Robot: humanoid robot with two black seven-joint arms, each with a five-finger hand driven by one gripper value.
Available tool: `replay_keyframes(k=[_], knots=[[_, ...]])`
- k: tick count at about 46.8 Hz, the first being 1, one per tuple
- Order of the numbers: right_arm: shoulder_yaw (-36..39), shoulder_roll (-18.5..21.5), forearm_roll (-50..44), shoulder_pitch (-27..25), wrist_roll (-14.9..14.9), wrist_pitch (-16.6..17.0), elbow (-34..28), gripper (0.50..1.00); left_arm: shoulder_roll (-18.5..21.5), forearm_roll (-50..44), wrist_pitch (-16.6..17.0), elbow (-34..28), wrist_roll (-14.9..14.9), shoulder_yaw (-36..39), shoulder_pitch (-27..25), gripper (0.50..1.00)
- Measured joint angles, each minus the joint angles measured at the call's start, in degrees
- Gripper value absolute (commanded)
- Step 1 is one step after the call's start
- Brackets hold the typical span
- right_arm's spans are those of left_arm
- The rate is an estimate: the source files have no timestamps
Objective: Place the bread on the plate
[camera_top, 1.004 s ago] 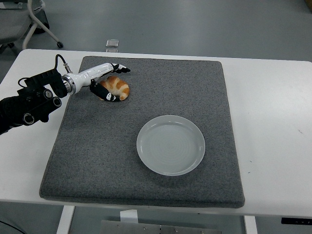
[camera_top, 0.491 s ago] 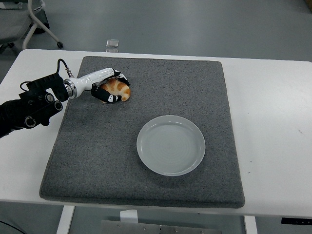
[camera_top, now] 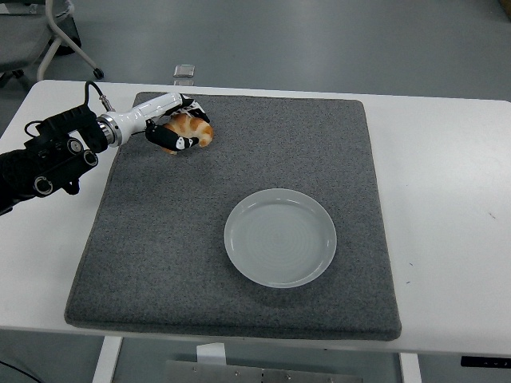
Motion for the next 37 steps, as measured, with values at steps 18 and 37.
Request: replay_keyframes(k=[18,37], knots=[[0.0,0.0,0.0,-0.01,0.03,0.0,-0.01,0.93,11.46,-1.69,-1.09,-0.25,0.18,0.25,-8.31,0.5],[0.0,0.0,0.0,-0.01,-0.01,0.0,0.01,0.93,10.6,-1.89,-8.12,-0.79,0.56,1.03,-27.87,0.5]])
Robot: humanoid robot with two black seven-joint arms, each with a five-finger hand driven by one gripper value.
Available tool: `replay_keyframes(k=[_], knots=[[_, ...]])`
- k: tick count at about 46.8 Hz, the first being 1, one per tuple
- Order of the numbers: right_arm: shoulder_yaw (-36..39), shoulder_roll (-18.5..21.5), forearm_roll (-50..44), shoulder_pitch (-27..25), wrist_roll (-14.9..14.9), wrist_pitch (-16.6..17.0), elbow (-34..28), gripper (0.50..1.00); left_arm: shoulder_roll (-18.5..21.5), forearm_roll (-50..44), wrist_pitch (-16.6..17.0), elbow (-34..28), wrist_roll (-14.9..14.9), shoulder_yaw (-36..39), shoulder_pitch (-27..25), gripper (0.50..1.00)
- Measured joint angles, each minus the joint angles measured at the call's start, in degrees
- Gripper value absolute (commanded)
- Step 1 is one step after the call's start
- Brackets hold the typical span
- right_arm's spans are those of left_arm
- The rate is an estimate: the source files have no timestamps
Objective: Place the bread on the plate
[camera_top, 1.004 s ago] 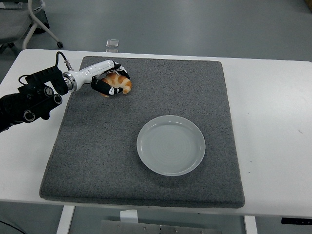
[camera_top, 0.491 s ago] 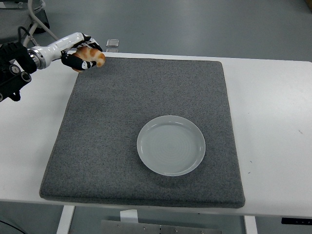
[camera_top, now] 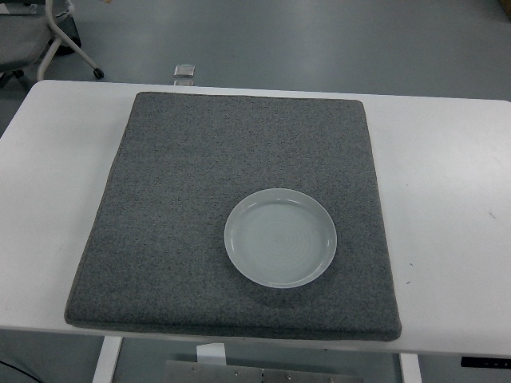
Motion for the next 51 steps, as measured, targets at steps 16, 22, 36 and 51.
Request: replay_keyframes(k=[16,22,36,51], knots=[[0.0,0.0,0.0,-0.01,0.04,-0.02,-0.01,0.93,-7.46,0.65,0.82,-19.31,0.44,0.05,-3.73,0.5],[0.0,0.0,0.0,0.0,0.06,0.0,-0.01,0.93,-4.8,1.09,0.92,-29.19,0.55,0.05,-1.92,0.5],[0.0,0.0,0.0,0.0,0.06,0.0,0.01,0.93,-0.11,10.57,0.89,-39.52,0.39,-0.16,10.05,0.5],[0.0,0.0,0.0,0.01,0.01,0.0,-0.01,0.93,-2.16,20.03,6.45,-39.91,-0.29,-0.16,22.57,0.5]])
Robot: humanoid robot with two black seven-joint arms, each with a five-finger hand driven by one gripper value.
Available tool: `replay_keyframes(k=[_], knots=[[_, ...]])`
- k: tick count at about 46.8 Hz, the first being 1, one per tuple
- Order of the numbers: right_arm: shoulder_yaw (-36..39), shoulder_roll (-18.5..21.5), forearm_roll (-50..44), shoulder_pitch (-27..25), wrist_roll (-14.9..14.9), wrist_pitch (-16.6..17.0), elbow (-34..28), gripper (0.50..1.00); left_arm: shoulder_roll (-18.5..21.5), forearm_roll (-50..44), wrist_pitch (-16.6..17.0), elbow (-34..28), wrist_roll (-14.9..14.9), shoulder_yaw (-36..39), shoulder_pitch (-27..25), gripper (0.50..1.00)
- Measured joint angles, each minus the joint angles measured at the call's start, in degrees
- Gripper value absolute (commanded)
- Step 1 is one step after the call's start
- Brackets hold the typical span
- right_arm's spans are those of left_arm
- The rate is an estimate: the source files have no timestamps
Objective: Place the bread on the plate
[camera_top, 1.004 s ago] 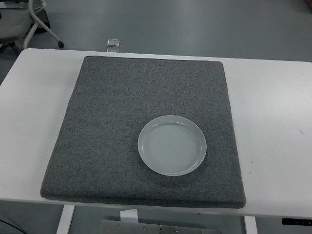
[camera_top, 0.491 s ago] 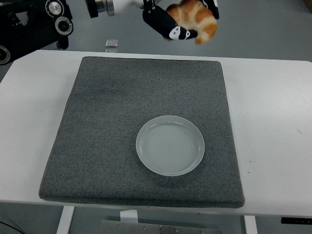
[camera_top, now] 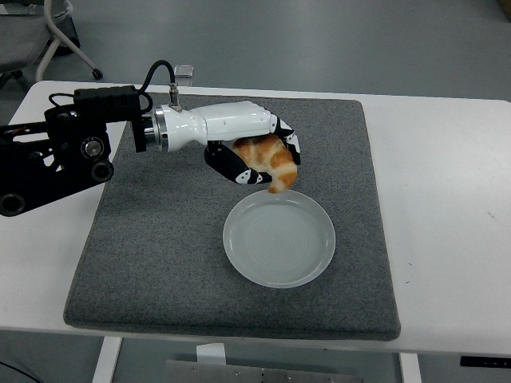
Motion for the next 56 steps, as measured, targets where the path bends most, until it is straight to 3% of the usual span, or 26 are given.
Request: replay_keyframes(k=[20,40,56], knots=[[0.0,0.0,0.0,0.0,0.05,0.01,0.01,0.93,-7.28,2.35,1.29,5.12,-0.01,0.14,8.78,0.5],[0.0,0.0,0.0,0.0,0.01,0.01,0.0,0.93,-10.88,2.46,1.34,7.74,0.08,0.2,12.28,0.5],[0.0,0.0,0.0,-0.01,0.03,0.01,0.0,0.93,-11.24,2.38,1.49,9.58,0.09,0.12,13.86,0.5]])
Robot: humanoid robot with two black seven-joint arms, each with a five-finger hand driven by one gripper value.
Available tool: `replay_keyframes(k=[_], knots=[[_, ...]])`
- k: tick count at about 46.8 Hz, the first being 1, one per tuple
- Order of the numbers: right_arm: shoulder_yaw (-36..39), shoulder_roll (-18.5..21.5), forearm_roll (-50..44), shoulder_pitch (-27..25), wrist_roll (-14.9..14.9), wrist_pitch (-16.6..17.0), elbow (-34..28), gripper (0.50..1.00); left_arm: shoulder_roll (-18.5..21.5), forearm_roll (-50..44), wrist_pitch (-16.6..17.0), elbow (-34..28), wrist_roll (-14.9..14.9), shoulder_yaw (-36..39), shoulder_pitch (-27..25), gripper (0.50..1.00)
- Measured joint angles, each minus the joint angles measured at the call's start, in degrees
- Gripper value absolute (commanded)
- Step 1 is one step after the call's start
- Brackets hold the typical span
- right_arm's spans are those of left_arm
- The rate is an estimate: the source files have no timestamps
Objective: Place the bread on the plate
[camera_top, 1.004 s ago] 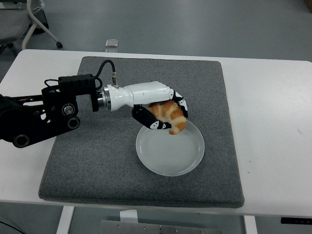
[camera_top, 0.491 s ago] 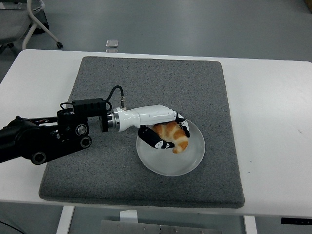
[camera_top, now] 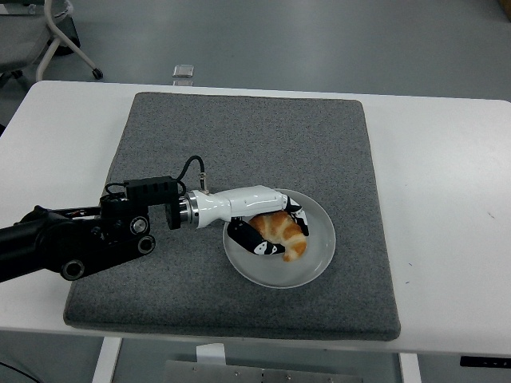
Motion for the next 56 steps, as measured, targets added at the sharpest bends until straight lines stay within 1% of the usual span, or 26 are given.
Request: replay_keyframes(k=[6,8,10,14,15,18,20,23,26,28,30,38,47,49,53,56], knots=[[0.0,0.0,0.0,0.01,0.0,0.0,0.0,0.93,-0.01,-0.5,0.09,0.23,0.0,-0.06,0.09,0.5],[0.0,0.0,0.0,0.01,0.0,0.0,0.0,0.93,-0.04,-0.71,0.1,0.5,0.0,-0.14,0.09,0.52],[0.0,0.0,0.0,0.01,0.0,0.0,0.01,0.93,-0.13,-0.87,0.16,0.83,0.0,-0.22,0.08,0.563],[0.0,0.0,0.0,0.0,0.0,0.0,0.01,0.93,-0.5,-0.98,0.22,1.44,0.0,-0.38,0.05,0.7],[0.0,0.0,0.0,0.0,0.01,0.0,0.01,0.93,-0.52,-1.03,0.25,1.66,0.0,-0.47,0.06,0.722],[0.0,0.0,0.0,0.0,0.0,0.0,0.01,0.93,-0.84,-1.07,0.97,2.19,0.0,-0.61,0.06,0.748],[0.0,0.0,0.0,0.0,-0.01,0.0,0.01,0.93,-1.19,-1.11,1.85,2.56,0.0,-0.61,0.06,0.78],[0.0,0.0,0.0,0.0,0.0,0.0,0.01,0.93,-1.53,-1.15,2.73,3.13,0.0,-0.44,0.06,0.85],[0.0,0.0,0.0,0.0,0.0,0.0,0.0,0.93,-1.58,-1.32,2.88,3.33,0.0,-0.39,0.08,0.883],[0.0,0.0,0.0,-0.01,-0.01,0.0,0.0,0.93,-1.59,-1.71,2.9,3.35,0.0,-0.38,0.1,0.893],[0.0,0.0,0.0,0.0,0.0,0.0,0.0,0.93,-1.62,-2.15,2.91,3.35,0.0,-0.37,0.11,0.921],[0.0,0.0,0.0,0.0,-0.02,0.0,0.0,0.93,-1.61,-3.75,2.91,3.38,0.0,-0.36,0.09,0.93],[0.0,0.0,0.0,0.0,-0.02,0.0,0.02,0.93,-1.59,-5.92,2.83,3.35,-0.07,-0.8,-0.1,0.966],[0.0,0.0,0.0,0.0,-0.01,0.0,0.01,0.93,-1.58,-7.93,2.81,3.3,-0.07,-1.48,-0.58,0.988],[0.0,0.0,0.0,0.02,0.01,0.0,0.0,0.93,-1.53,-14.61,2.36,3.26,-0.07,-4.55,-1.63,0.988],[0.0,0.0,0.0,0.02,0.01,0.0,0.0,0.93,-1.06,-20.37,1.54,3.25,-0.07,-6.95,-3.46,0.988]])
